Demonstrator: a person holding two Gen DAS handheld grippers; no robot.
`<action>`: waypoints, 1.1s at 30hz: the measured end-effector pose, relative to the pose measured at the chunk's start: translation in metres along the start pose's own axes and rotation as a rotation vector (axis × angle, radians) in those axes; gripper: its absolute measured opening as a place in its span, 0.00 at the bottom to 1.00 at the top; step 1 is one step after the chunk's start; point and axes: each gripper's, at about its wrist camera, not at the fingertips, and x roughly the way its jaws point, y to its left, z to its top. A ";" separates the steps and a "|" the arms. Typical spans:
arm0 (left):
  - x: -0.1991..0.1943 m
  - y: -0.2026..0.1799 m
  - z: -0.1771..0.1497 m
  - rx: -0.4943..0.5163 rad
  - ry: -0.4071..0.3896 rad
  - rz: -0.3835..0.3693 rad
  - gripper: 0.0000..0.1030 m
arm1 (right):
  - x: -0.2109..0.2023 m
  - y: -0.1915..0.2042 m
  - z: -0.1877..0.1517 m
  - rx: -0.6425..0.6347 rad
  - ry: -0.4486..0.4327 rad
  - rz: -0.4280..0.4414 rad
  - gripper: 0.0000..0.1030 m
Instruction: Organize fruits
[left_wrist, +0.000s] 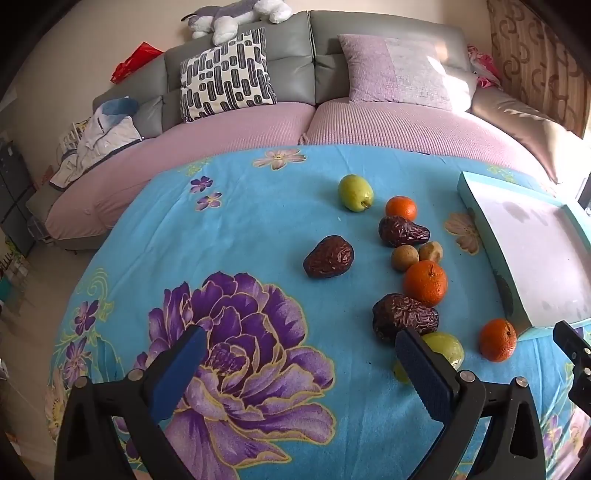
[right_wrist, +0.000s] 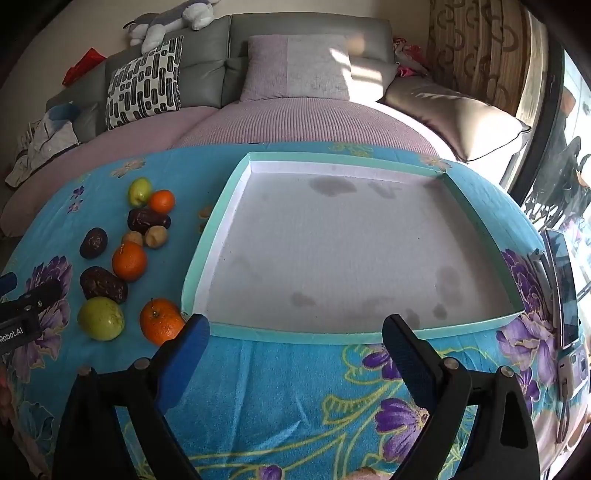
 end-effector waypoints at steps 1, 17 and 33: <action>0.001 0.000 0.000 0.003 -0.002 -0.003 1.00 | 0.006 -0.008 -0.002 -0.006 -0.008 0.009 0.92; 0.000 -0.003 -0.002 0.022 -0.012 -0.014 1.00 | 0.002 -0.009 -0.003 0.013 -0.036 0.034 0.92; 0.001 -0.008 0.000 0.036 -0.013 -0.015 1.00 | 0.000 -0.013 -0.002 0.024 -0.037 0.050 0.92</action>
